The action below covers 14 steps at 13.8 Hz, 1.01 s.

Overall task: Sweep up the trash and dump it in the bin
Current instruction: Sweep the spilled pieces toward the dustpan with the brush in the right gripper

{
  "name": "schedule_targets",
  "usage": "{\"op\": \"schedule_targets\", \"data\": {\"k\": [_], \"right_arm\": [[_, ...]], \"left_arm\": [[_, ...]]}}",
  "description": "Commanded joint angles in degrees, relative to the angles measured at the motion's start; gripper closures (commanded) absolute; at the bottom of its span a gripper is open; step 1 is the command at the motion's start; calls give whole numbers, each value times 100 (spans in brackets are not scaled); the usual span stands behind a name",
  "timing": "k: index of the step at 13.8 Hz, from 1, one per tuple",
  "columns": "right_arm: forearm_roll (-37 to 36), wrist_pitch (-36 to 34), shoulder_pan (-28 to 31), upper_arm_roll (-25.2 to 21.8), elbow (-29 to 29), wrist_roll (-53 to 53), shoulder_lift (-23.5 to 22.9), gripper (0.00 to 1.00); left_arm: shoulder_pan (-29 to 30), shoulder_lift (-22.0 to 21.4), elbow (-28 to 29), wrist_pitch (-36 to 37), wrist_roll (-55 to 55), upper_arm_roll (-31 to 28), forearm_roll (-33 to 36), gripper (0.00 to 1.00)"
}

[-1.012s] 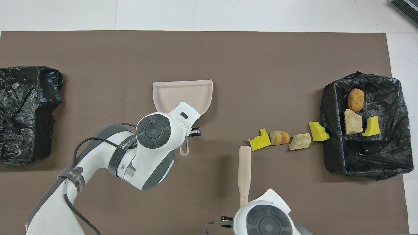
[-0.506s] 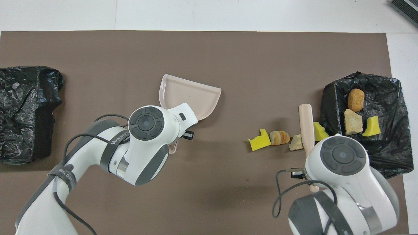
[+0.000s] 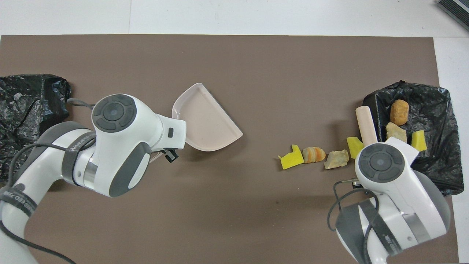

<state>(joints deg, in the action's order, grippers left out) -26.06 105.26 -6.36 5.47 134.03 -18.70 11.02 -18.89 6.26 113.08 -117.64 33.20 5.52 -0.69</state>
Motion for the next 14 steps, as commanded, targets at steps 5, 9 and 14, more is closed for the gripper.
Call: {"op": "schedule_targets", "data": {"k": [5, 9, 14], "right_arm": [[696, 355, 100, 86, 212, 489, -91, 100], [1620, 416, -93, 103, 63, 683, -206, 100], [2403, 434, -830, 95, -340, 622, -416, 100]], "left_arm": [[447, -169, -50, 409, 1952, 36, 243, 100], [447, -169, 29, 382, 2637, 36, 526, 100], [386, -301, 302, 400, 2858, 36, 526, 100]]}}
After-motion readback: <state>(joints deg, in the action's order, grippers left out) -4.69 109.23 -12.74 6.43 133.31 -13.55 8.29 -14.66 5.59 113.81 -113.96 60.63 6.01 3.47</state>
